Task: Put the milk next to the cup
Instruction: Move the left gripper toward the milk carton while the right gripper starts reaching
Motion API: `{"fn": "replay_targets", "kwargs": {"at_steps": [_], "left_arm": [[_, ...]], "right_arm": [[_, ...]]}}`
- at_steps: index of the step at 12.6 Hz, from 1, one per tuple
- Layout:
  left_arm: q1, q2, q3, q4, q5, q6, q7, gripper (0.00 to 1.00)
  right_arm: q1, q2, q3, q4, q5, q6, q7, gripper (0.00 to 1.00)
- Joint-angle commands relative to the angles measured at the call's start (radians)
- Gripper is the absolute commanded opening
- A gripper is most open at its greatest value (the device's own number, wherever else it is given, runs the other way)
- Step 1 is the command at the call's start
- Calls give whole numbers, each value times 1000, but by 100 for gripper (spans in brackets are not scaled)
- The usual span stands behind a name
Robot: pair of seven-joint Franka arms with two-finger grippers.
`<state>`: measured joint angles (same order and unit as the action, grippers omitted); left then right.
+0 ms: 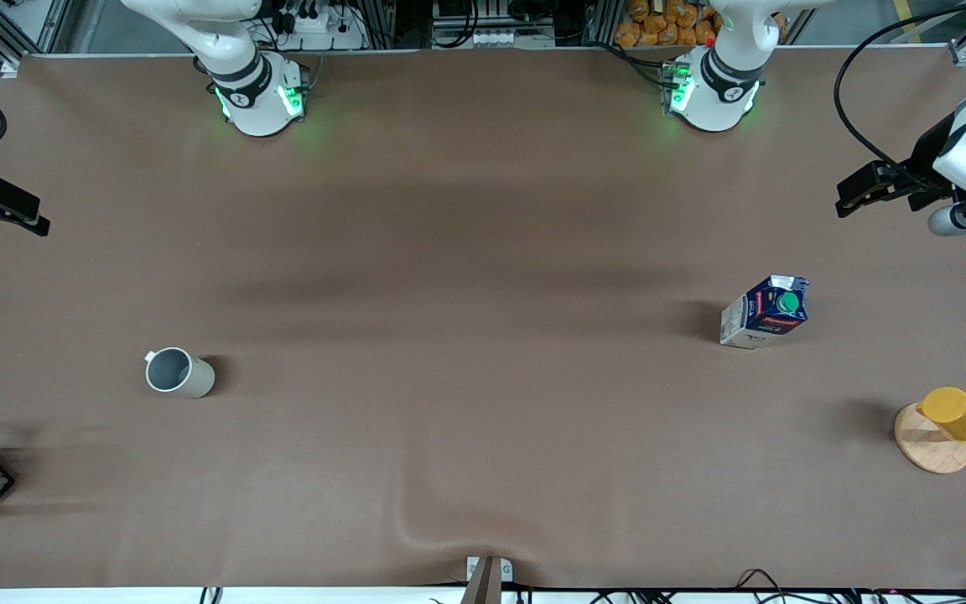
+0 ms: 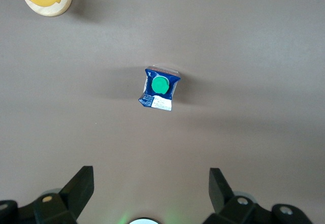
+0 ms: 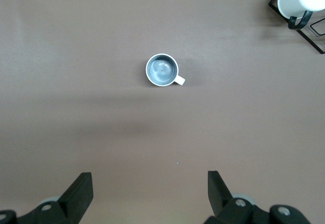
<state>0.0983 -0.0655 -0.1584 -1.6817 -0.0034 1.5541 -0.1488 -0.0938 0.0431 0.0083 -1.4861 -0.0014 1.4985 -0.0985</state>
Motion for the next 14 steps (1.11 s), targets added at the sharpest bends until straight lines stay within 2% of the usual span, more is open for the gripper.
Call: {"fn": "replay_targets", "kwargs": {"at_steps": [1, 3, 5, 10, 14], "left_arm": [[11, 10, -10, 25, 19, -16, 11, 100], [11, 21, -6, 77, 19, -38, 11, 100], [6, 49, -9, 89, 22, -49, 11, 100], [-5, 75, -16, 80, 48, -46, 12, 100], [8, 93, -21, 65, 23, -20, 14, 100]], "right_arm": [[-17, -3, 13, 0, 1, 0, -6, 100], [-17, -3, 13, 0, 1, 0, -6, 100], [-17, -3, 13, 0, 1, 0, -6, 100], [-14, -2, 13, 0, 1, 2, -6, 100], [-12, -2, 15, 1, 3, 5, -6, 100]]}}
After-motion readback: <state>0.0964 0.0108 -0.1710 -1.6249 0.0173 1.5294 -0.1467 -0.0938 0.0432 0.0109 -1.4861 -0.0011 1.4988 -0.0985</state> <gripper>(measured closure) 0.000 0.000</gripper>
